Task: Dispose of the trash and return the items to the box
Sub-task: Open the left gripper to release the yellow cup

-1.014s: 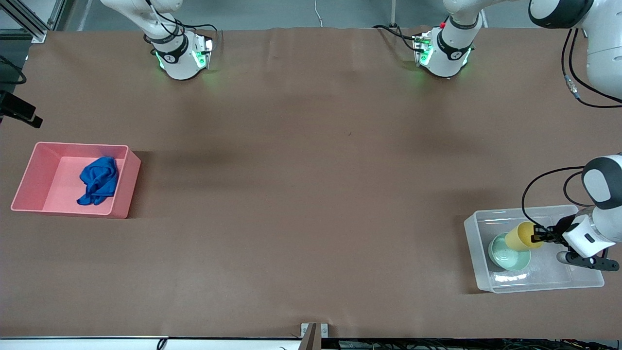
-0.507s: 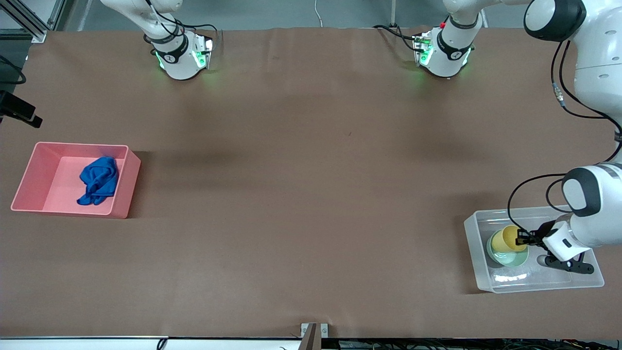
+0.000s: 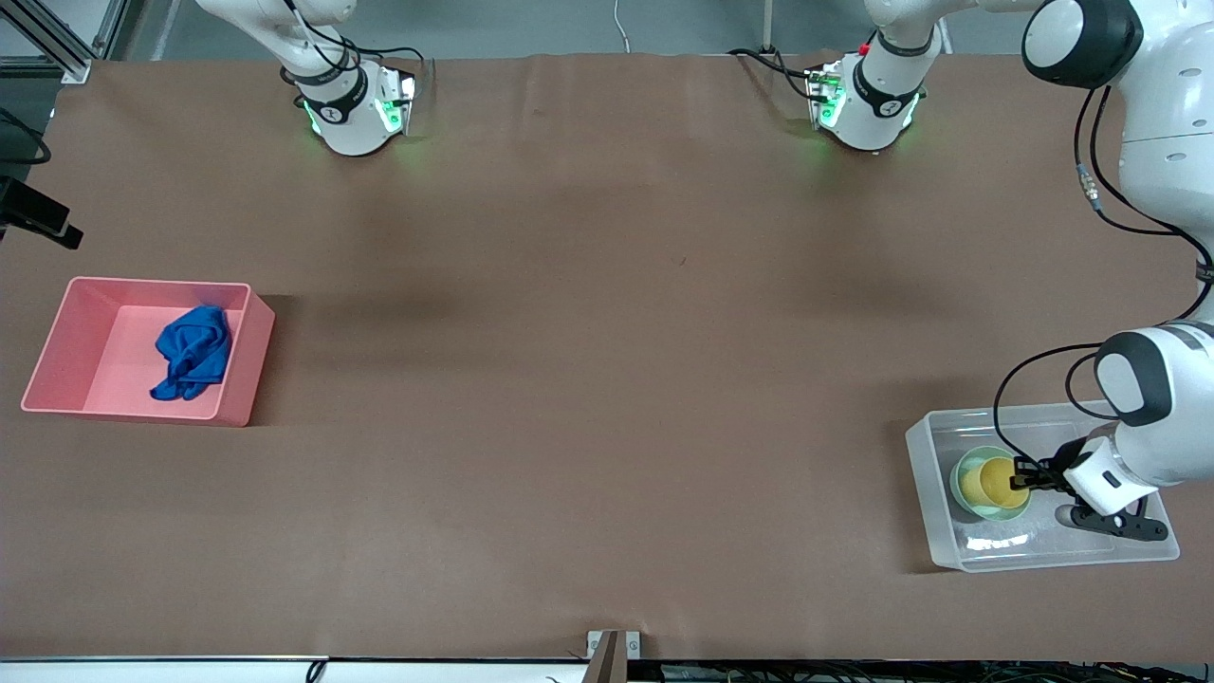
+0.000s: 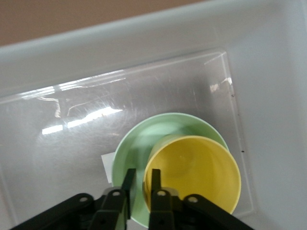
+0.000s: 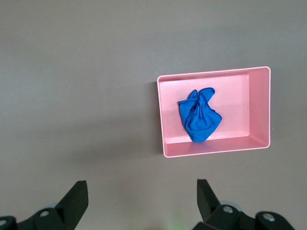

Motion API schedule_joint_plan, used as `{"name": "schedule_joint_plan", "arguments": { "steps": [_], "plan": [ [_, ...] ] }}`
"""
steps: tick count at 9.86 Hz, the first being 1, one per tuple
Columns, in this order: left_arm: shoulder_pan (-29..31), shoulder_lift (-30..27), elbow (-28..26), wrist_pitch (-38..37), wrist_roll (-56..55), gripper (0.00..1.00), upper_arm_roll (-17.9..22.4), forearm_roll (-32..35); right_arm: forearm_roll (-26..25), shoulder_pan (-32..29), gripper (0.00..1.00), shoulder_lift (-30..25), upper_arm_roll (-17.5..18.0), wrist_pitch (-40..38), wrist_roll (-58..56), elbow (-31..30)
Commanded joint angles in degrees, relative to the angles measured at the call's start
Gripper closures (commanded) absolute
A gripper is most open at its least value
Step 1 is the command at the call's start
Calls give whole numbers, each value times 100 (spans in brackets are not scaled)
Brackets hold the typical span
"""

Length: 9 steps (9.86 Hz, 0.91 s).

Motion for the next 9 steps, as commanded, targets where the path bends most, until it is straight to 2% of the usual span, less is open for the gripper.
{"name": "schedule_joint_plan", "arguments": {
  "steps": [1, 2, 4, 7, 9],
  "plan": [
    [19, -220, -33, 19, 2, 0, -47, 145, 112, -12, 0, -81, 17, -62, 95, -62],
    [-42, -474, -85, -16, -24, 0, -48, 153, 103, -12, 0, -81, 17, -62, 95, -62],
    [1, -1167, -549, -182, -50, 0, -258, 127, 112, -12, 0, -81, 17, -62, 95, -62],
    [10, -2721, -2076, -377, -454, 0, -574, 101, 112, -48, 0, -81, 26, -62, 95, -62],
    [28, -3680, -2868, -420, -621, 0, -741, 66, 112, -13, 0, -81, 17, -62, 95, -62]
  ]
}}
